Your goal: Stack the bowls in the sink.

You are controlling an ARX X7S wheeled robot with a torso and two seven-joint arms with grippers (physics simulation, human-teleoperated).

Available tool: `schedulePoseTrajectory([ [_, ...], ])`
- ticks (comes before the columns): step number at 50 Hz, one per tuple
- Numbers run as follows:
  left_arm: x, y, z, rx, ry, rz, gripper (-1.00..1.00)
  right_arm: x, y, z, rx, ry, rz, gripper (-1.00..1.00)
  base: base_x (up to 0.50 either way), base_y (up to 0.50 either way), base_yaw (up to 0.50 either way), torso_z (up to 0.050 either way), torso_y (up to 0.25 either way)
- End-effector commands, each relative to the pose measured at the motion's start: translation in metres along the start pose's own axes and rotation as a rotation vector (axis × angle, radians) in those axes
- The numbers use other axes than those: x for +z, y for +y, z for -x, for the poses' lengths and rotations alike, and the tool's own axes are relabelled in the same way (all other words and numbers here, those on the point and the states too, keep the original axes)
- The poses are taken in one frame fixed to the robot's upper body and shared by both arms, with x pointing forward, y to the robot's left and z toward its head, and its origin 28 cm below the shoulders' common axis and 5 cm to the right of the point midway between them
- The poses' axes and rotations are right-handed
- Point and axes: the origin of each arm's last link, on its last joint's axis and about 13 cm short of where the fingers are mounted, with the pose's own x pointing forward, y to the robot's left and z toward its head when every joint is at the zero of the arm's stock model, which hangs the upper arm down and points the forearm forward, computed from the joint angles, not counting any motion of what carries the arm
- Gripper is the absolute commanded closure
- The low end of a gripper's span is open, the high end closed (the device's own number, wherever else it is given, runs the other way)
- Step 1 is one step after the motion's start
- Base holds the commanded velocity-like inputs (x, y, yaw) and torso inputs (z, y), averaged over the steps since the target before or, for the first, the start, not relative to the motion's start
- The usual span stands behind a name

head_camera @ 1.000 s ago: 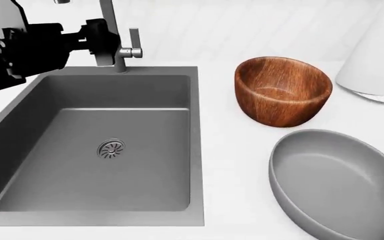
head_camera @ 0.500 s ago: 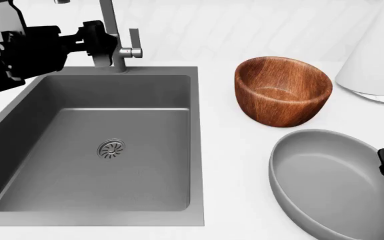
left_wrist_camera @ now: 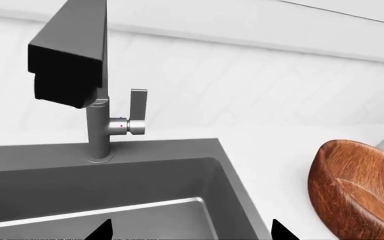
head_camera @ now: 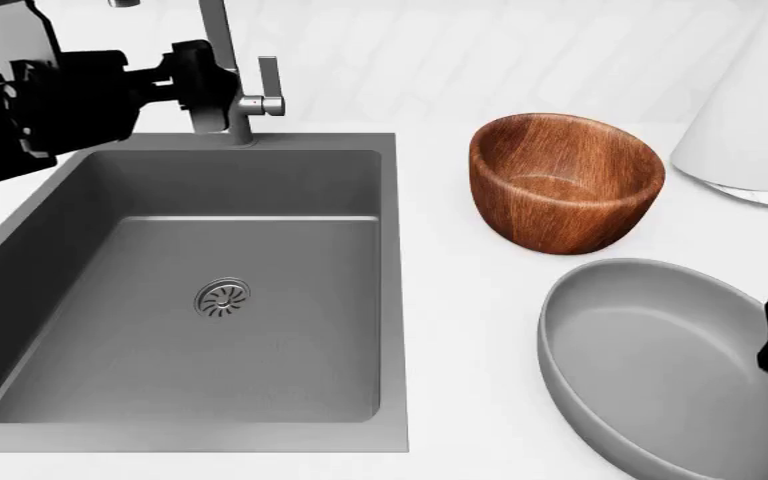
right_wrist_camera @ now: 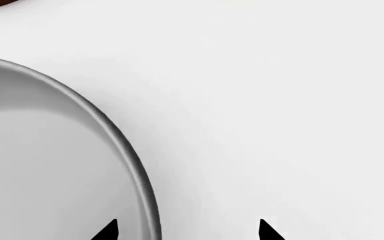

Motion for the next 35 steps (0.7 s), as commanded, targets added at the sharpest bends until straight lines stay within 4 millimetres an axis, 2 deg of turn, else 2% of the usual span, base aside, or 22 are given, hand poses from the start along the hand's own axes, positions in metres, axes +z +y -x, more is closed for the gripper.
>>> schedulePoseTrajectory([
  [1,0.000,0.000,-0.001,0.003,0.007,0.000,-1.00,-0.004,-0.002,-0.015,0.015,0.028,-0.041,-1.00,0.00,0.00,0.00,0.000,0.000],
  [16,-0.002,0.001,0.000,0.008,0.011,0.003,-1.00,-0.008,0.008,-0.031,0.031,0.046,-0.025,-1.00,0.00,0.00,0.00,0.000,0.000],
  [17,-0.003,0.001,0.000,0.009,0.010,0.004,-1.00,-0.008,0.008,-0.031,0.028,0.042,-0.019,1.00,0.00,0.00,0.00,0.000,0.000],
  [28,-0.001,0.002,0.001,0.009,0.003,0.005,-1.00,-0.008,0.011,-0.027,0.022,0.023,0.023,1.00,0.00,0.00,0.00,0.000,0.000],
  [35,0.000,0.001,0.003,0.010,-0.005,0.003,-1.00,-0.001,0.012,-0.017,0.033,-0.021,0.030,1.00,0.00,0.00,0.00,0.000,0.000],
])
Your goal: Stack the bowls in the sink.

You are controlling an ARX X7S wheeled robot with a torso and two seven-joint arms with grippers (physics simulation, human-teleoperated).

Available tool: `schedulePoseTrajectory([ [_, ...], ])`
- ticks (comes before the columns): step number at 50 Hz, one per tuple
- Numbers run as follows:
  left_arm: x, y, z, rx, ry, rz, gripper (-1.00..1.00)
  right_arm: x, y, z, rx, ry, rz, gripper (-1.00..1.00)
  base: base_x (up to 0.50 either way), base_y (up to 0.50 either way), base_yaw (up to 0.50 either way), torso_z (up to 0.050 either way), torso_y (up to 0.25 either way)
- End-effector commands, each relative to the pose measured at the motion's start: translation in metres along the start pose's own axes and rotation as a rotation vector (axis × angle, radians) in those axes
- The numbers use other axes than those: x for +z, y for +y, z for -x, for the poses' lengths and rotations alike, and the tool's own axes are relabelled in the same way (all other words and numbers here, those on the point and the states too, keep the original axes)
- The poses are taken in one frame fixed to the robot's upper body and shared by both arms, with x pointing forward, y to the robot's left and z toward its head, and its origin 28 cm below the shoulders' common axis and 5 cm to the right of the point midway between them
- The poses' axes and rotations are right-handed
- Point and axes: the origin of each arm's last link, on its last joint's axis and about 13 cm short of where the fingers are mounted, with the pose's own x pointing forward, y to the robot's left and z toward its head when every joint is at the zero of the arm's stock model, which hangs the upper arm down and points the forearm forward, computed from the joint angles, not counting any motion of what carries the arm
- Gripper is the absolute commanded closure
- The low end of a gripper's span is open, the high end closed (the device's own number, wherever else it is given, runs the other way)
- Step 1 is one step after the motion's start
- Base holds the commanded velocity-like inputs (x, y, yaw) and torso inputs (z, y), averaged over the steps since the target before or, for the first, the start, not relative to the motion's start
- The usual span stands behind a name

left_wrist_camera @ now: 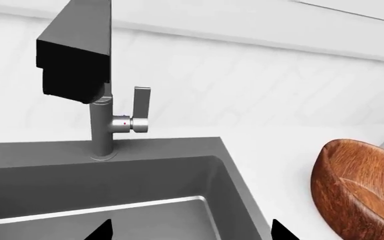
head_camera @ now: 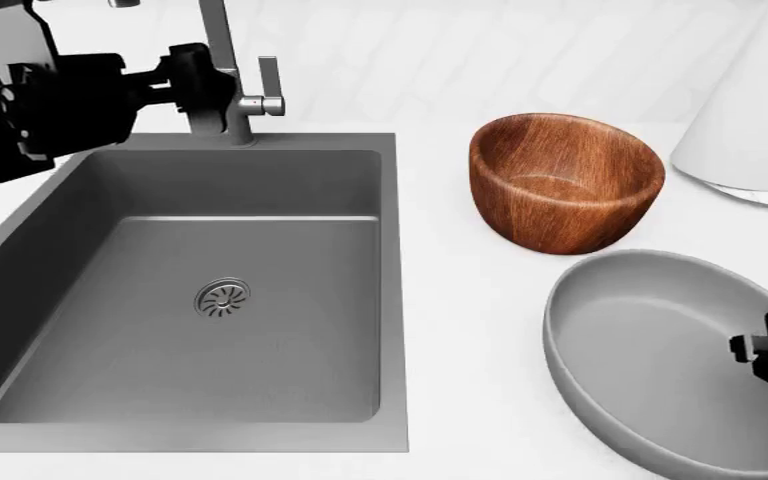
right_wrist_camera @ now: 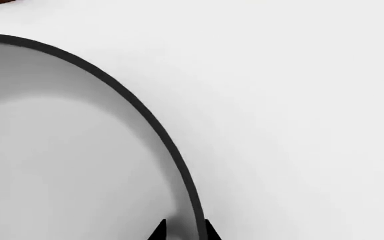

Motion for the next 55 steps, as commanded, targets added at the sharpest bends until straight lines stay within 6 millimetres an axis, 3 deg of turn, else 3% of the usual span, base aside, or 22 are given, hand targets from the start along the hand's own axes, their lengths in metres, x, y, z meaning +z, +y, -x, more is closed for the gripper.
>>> schedulePoseTrajectory([
  [1,0.002,0.000,0.002,0.002,-0.009,-0.002,-1.00,0.005,0.001,0.006,-0.008,-0.028,0.030,1.00,0.00,0.00,0.00,0.000,0.000],
  [8,0.003,-0.001,0.005,0.003,-0.012,-0.007,-1.00,0.013,0.001,0.030,0.012,-0.101,0.049,1.00,0.00,0.00,0.00,0.000,0.000],
  [22,0.005,-0.005,0.004,-0.015,-0.017,-0.017,-1.00,-0.007,-0.006,0.063,0.037,-0.174,0.088,1.00,0.00,0.00,0.00,0.000,0.000],
  [38,0.012,-0.013,0.016,-0.034,-0.058,-0.034,-1.00,-0.017,-0.013,0.109,0.042,-0.338,0.089,1.00,0.00,0.00,0.00,0.000,0.000],
  [55,0.015,-0.014,0.021,-0.038,-0.078,-0.036,-1.00,0.000,-0.001,0.137,0.043,-0.462,0.136,1.00,0.00,0.00,0.00,0.000,0.000],
])
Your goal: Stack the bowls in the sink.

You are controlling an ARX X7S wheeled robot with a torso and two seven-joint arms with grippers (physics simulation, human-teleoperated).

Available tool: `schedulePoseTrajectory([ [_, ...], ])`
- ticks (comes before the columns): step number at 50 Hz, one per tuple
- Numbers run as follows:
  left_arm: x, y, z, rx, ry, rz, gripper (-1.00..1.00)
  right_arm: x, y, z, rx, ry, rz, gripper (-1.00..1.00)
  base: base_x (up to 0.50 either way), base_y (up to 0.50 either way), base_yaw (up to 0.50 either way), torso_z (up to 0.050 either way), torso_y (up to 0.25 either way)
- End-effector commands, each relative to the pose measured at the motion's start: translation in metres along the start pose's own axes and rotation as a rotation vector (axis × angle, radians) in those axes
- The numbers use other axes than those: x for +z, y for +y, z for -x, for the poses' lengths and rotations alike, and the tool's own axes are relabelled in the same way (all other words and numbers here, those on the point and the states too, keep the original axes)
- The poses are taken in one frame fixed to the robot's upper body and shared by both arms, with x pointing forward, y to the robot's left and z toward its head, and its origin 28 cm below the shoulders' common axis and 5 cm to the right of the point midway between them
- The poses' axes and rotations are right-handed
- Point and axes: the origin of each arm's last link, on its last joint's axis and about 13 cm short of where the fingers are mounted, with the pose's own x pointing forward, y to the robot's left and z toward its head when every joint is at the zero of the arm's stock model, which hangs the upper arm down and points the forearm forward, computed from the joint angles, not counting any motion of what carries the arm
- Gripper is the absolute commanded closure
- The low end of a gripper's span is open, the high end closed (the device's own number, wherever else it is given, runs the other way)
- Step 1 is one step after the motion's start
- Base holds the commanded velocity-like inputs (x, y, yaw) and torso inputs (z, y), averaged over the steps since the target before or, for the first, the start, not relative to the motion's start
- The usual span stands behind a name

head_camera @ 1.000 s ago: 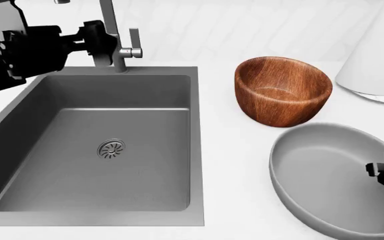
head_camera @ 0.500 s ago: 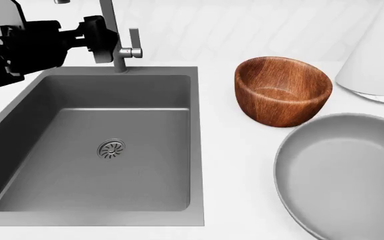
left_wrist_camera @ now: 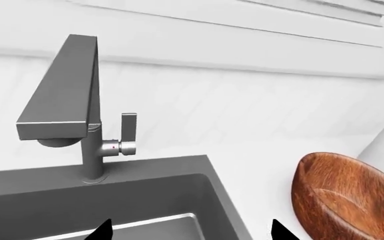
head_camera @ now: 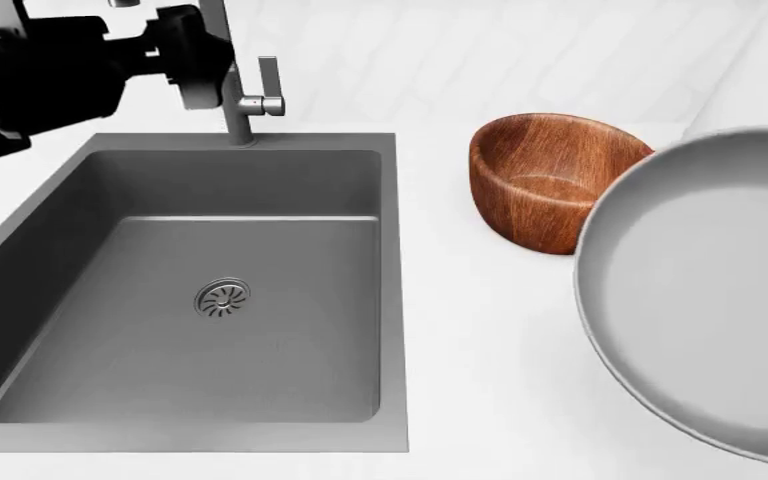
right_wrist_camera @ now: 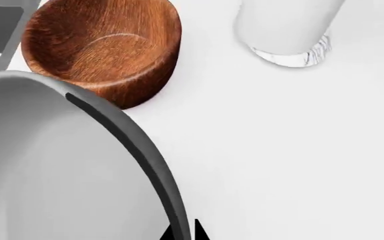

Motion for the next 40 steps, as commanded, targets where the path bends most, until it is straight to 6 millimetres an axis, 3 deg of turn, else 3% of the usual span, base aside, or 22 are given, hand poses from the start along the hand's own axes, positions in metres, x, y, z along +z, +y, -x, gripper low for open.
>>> schedulePoseTrajectory([
  [1,0.002,-0.001,0.002,-0.004,-0.011,-0.002,-1.00,0.018,0.007,0.016,0.013,-0.111,0.029,1.00,0.00,0.00,0.00,0.000,0.000],
  [10,0.002,-0.003,0.002,-0.009,-0.008,-0.002,-1.00,0.052,0.016,0.005,0.065,-0.193,0.066,1.00,0.00,0.00,0.00,0.000,0.000],
  [24,0.001,-0.006,0.019,-0.023,-0.018,0.076,-1.00,0.096,0.050,-0.039,0.228,-0.289,0.091,1.00,0.00,0.00,0.00,0.000,0.000],
  [40,-0.003,-0.014,0.019,-0.216,-0.068,0.300,-1.00,0.115,0.084,-0.092,0.311,-0.285,0.124,1.00,0.00,0.00,0.00,0.000,0.000],
])
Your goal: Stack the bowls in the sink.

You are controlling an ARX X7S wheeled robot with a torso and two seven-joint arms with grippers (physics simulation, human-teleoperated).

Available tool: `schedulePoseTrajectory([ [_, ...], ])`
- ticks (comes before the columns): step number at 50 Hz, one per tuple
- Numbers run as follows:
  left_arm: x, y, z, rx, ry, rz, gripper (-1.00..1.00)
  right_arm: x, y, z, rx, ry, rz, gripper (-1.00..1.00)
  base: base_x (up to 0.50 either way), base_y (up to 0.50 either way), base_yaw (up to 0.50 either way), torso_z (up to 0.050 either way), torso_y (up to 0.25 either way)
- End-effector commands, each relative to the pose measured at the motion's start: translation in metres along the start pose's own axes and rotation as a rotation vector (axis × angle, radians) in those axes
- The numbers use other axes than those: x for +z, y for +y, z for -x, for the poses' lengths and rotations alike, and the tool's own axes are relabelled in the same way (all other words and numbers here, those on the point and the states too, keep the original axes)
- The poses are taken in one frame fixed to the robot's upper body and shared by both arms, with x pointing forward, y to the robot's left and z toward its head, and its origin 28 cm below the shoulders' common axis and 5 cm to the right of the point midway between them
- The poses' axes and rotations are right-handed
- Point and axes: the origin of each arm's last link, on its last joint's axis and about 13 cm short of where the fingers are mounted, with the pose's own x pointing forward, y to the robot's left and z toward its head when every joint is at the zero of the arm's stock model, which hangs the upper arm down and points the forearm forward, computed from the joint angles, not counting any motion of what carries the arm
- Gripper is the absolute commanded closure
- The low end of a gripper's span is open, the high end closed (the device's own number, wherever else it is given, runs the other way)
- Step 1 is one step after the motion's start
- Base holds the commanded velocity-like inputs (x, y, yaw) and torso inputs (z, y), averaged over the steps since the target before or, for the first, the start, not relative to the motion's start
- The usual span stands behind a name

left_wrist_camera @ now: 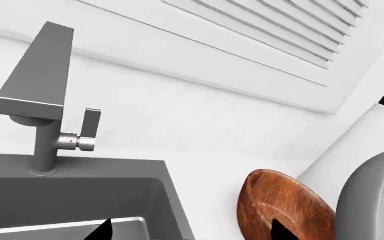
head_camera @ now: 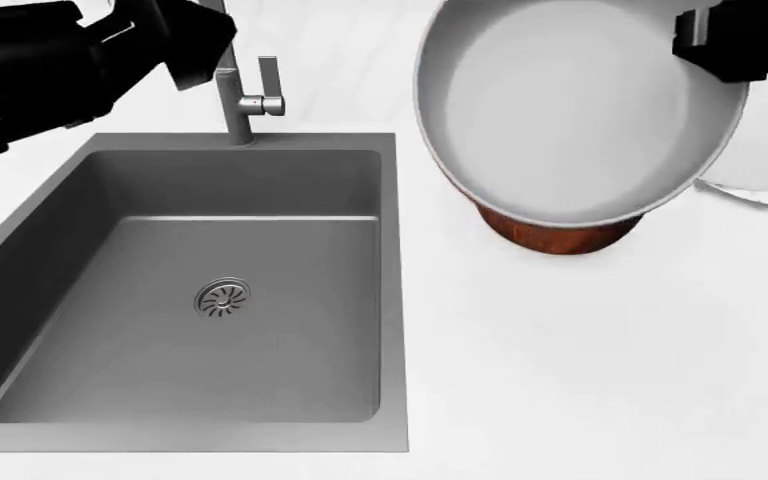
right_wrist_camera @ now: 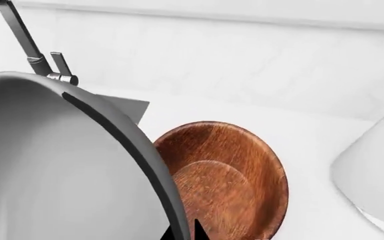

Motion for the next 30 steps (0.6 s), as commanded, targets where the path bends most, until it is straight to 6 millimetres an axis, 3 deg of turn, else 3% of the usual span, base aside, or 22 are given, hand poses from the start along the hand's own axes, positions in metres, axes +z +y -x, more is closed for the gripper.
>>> schedulePoseTrajectory([
  [1,-0.003,-0.005,0.002,-0.119,-0.021,0.124,-1.00,0.009,0.017,-0.041,0.087,-0.026,0.030,1.00,0.00,0.00,0.00,0.000,0.000],
  [13,-0.016,-0.011,0.010,-0.245,0.047,0.135,-1.00,0.010,0.028,-0.063,0.133,-0.016,0.048,1.00,0.00,0.00,0.00,0.000,0.001],
  [30,-0.030,-0.009,0.000,-0.308,0.036,0.235,-1.00,0.009,0.040,-0.071,0.173,-0.023,0.074,1.00,0.00,0.00,0.00,0.000,0.000],
])
